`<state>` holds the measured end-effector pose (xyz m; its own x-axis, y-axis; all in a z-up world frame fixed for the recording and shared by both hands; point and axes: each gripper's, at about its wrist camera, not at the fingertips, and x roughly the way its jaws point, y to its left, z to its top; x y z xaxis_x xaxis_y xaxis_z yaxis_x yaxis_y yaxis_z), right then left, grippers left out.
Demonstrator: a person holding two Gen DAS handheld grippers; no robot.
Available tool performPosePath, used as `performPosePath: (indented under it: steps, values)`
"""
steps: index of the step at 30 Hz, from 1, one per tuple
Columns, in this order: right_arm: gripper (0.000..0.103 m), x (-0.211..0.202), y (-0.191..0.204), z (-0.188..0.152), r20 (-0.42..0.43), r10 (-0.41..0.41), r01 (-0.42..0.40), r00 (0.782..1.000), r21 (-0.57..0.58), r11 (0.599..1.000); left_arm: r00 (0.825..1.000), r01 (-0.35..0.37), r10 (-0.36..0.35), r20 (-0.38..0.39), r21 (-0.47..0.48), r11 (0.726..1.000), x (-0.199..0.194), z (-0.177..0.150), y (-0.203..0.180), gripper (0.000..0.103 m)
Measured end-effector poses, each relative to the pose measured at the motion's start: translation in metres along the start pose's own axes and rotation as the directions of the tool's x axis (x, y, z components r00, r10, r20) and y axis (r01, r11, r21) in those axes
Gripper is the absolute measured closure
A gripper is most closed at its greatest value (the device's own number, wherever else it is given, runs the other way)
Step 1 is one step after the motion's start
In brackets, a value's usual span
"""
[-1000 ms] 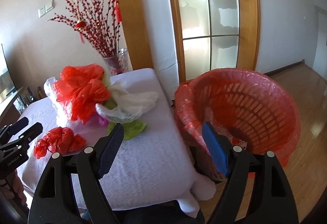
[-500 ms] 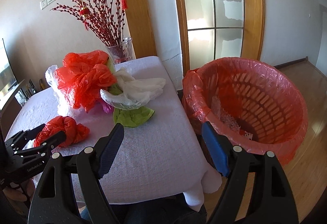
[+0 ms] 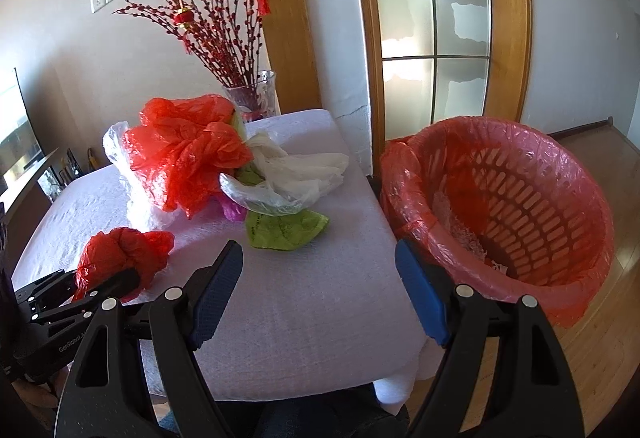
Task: Collect trash
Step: 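Lower the left gripper onto the red plastic bag and close on it, then grasp the second red bag with the right gripper while the left gripper holds its red bag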
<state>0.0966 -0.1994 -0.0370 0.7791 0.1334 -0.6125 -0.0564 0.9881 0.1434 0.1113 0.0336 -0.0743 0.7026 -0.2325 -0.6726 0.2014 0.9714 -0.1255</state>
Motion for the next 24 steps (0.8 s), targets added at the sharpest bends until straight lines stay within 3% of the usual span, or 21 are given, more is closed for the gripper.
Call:
performPosePath:
  steps: [6,12,18,24]
  values:
    - [0.025,0.003,0.021,0.011,0.008,0.050,-0.050,0.999,-0.035,0.998,0.999,-0.011,0.012,0.049,-0.028,1.000,-0.027,-0.002,0.019,0.064]
    - [0.048,0.012,0.060,0.036,0.024,0.149,-0.145,0.989,-0.104,0.984,0.991,-0.063,0.073,0.110,-0.091,0.994,-0.053,0.007,0.050,0.064]
    - [0.049,0.029,0.099,0.060,0.009,0.229,-0.225,0.973,-0.150,0.963,0.978,-0.135,0.160,0.134,-0.178,0.975,-0.058,0.021,0.086,0.064]
    - [0.049,0.049,0.127,0.067,-0.013,0.208,-0.206,0.978,-0.216,0.954,0.972,-0.162,0.193,0.134,-0.218,0.963,-0.055,0.040,0.110,0.064]
